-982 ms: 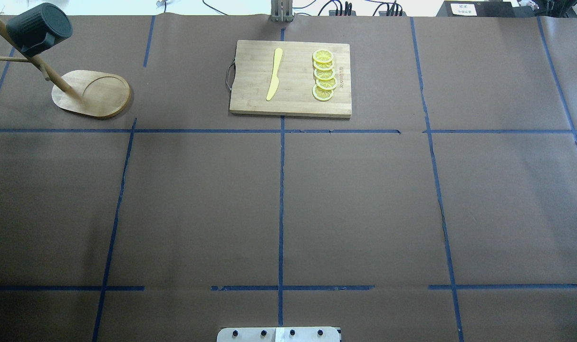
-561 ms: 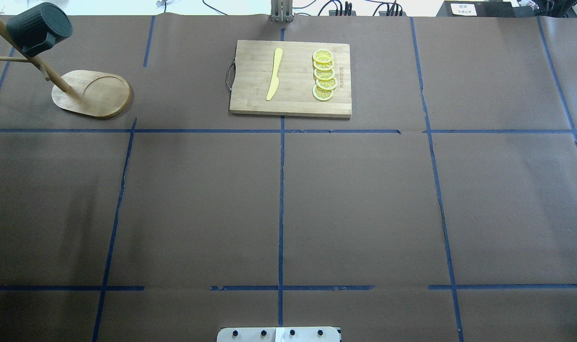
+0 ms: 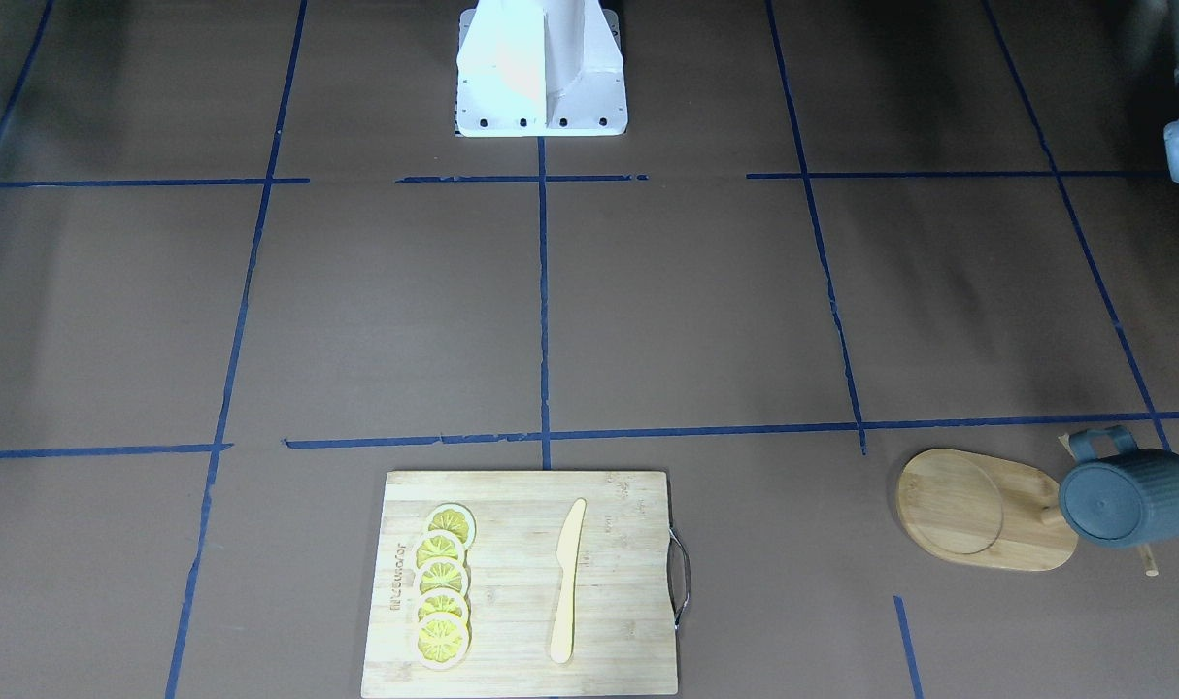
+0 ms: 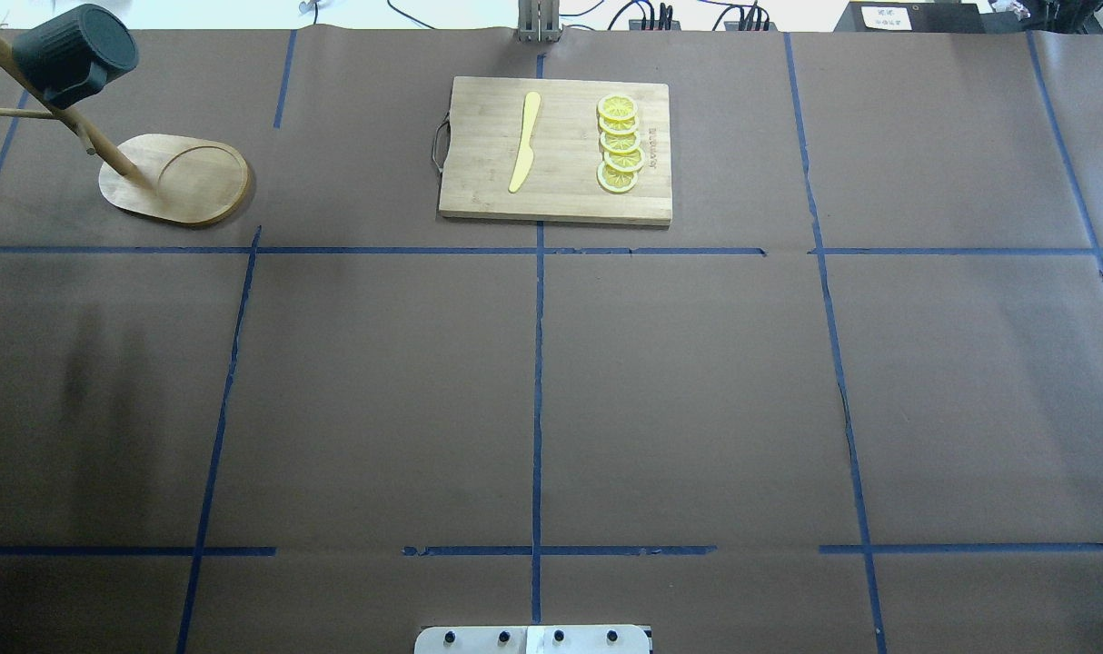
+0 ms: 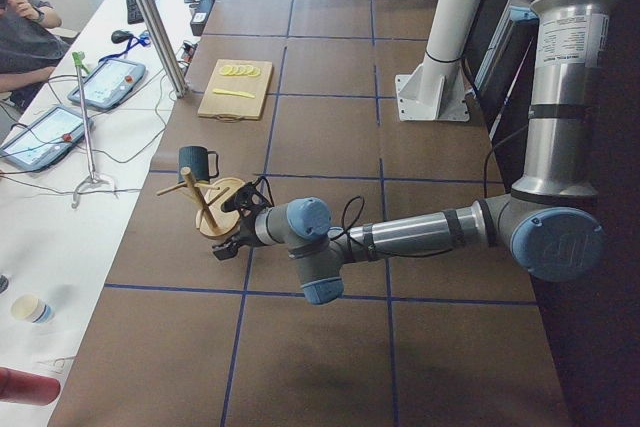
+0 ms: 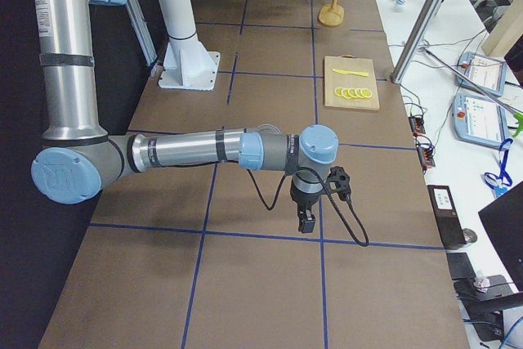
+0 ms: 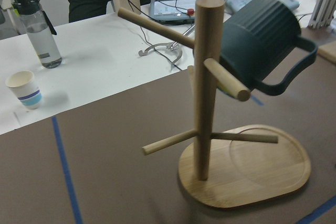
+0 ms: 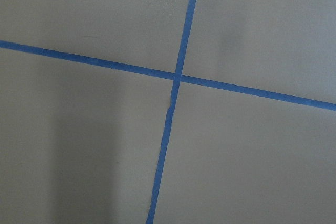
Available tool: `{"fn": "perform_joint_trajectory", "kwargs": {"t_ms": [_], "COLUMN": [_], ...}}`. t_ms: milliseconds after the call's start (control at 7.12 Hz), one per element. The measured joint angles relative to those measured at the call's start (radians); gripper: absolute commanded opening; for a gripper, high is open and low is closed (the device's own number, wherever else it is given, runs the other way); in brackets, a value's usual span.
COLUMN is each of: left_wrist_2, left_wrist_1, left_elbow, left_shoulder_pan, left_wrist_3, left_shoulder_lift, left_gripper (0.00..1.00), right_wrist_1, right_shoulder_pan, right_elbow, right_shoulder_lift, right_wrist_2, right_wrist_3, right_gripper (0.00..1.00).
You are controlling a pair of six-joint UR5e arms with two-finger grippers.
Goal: Hang cup on storage rack
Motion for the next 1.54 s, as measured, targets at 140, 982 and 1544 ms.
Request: {"fn": "perform_joint_trajectory", "kwargs": {"t_ms": [140,982,1544], "left_wrist_2": [0.121,0.151,-0.343], "left_wrist_1": [0.113,0.895,1.417], "left_elbow": [-0.002,-0.021,-0.085], "left_shoulder_pan": [-0.02,-0.126,-0.134], "left_wrist_3": [0.214,0.295,0.027], "left_shoulder_lift": [-0.009,-0.06,-0.091], "left_gripper": [1.0,1.0,1.0], "right_wrist_1": [0.0,0.0,0.0], "right_shoulder_pan": [0.0,0.0,0.0], "right_elbow": [0.0,-0.013,-0.018], "right_shoulder_lift": [0.001,0.004,0.004], "right_wrist_2": [0.0,0.017,0.023], "right_wrist_3": [0.0,0.001,0.001], "right_gripper": [1.0,1.0,1.0]}}
